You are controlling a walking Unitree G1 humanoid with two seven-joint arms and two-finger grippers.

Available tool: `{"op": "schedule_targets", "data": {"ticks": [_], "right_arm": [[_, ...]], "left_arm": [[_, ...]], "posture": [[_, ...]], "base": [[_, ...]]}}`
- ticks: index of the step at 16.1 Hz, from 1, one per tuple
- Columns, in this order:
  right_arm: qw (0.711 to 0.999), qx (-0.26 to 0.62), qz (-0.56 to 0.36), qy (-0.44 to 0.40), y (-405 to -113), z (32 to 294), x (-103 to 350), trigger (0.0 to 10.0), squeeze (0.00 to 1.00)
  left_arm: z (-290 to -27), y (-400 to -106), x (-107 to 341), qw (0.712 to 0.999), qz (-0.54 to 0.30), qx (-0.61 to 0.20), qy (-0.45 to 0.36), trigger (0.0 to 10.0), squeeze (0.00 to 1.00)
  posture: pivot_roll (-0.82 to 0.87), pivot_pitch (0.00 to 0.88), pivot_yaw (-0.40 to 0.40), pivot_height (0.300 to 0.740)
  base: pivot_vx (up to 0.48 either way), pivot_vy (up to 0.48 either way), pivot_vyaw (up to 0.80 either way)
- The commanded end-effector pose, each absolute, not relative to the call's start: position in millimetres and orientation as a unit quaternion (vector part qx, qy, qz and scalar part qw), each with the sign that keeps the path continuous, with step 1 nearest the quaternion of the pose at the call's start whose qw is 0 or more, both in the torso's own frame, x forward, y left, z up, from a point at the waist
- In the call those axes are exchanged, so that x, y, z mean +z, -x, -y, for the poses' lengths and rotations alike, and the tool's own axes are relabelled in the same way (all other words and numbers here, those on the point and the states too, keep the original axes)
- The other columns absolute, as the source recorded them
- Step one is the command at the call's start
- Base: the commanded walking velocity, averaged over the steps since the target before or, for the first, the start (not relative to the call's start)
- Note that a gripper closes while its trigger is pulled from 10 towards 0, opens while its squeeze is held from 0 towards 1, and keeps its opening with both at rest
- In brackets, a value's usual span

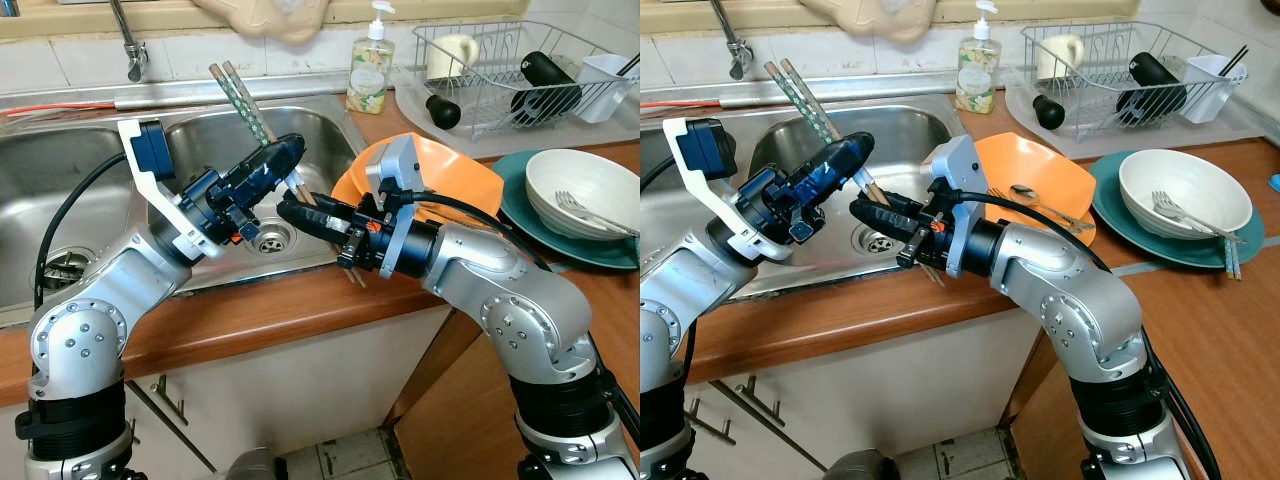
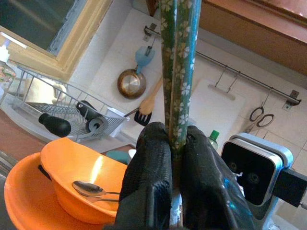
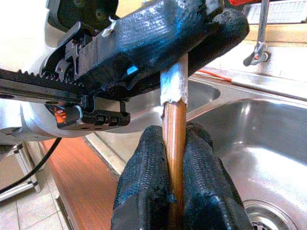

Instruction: Kitchen organization

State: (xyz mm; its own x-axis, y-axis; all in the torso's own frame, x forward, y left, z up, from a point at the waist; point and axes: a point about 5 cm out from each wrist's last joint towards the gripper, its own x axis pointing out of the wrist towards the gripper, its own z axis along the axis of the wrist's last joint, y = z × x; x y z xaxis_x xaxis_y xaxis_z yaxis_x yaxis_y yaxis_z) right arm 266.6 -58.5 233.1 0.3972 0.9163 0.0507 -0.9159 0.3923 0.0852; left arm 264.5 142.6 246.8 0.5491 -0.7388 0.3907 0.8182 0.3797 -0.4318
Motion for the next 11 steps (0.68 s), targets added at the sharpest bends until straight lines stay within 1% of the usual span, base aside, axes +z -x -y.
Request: {"op": "schedule_targets", "data": {"ticks": [1,2,3,4,5,6,7,9,11], "right_arm": [[0.832,0.554,0.004,-0.045,-265.3,55.5,235.5,4.7,0.0],[0.834,0.551,0.005,-0.042,-265.7,55.9,235.6,10.0,0.0],[0.834,0.55,0.004,-0.049,-266.1,56.1,236.1,10.0,0.0],[0.834,0.549,0.004,-0.05,-266.5,56.7,236.5,10.0,0.77],[0.836,0.546,0.006,-0.051,-267.5,58.3,237.7,10.0,1.0],[0.841,0.54,0.009,-0.046,-268.5,59.5,238.4,10.0,0.82],[0.844,0.534,0.012,-0.043,-269.2,60.4,239.1,10.0,0.0],[0.847,0.53,0.015,-0.042,-269.3,61.3,240.2,10.0,0.0],[0.851,0.524,0.013,-0.039,-268.2,61.8,239.2,10.0,0.0]], "left_arm": [[-142.5,-266.3,246.7,0.833,0.063,-0.466,0.293,0.0,0.0],[-142.3,-266.2,247.1,0.832,0.065,-0.467,0.294,0.0,0.0],[-142.6,-266.7,247.7,0.832,0.067,-0.464,0.297,0.0,0.0],[-143.1,-267.0,247.9,0.834,0.069,-0.461,0.297,0.0,0.0],[-146.2,-269.4,249.9,0.838,0.076,-0.448,0.302,0.0,0.0],[-149.5,-271.0,251.9,0.842,0.082,-0.439,0.303,0.0,0.0],[-154.2,-273.2,252.8,0.848,0.084,-0.428,0.302,0.0,0.0],[-164.8,-278.0,253.0,0.862,0.08,-0.407,0.293,0.0,0.0],[-183.6,-286.8,257.3,0.879,0.087,-0.369,0.289,0.0,0.0]], "posture": [[0.06,0.0,0.038,0.716],[0.06,0.0,0.037,0.716],[0.06,0.0,0.038,0.716],[0.06,0.0,0.038,0.716],[0.06,0.0,0.033,0.716],[0.06,0.0,0.032,0.716],[0.06,0.0,0.032,0.716],[0.06,0.0,0.032,0.716],[0.06,0.0,0.032,0.716]], "base": [[0.0,0.0,0.0],[0.0,0.0,0.0],[0.0,0.0,0.0],[0.0,0.0,0.0],[0.0,0.0,0.0],[0.0,0.0,0.0],[0.0,0.0,0.0],[0.0,0.0,0.0],[0.0,0.0,0.0]]}}
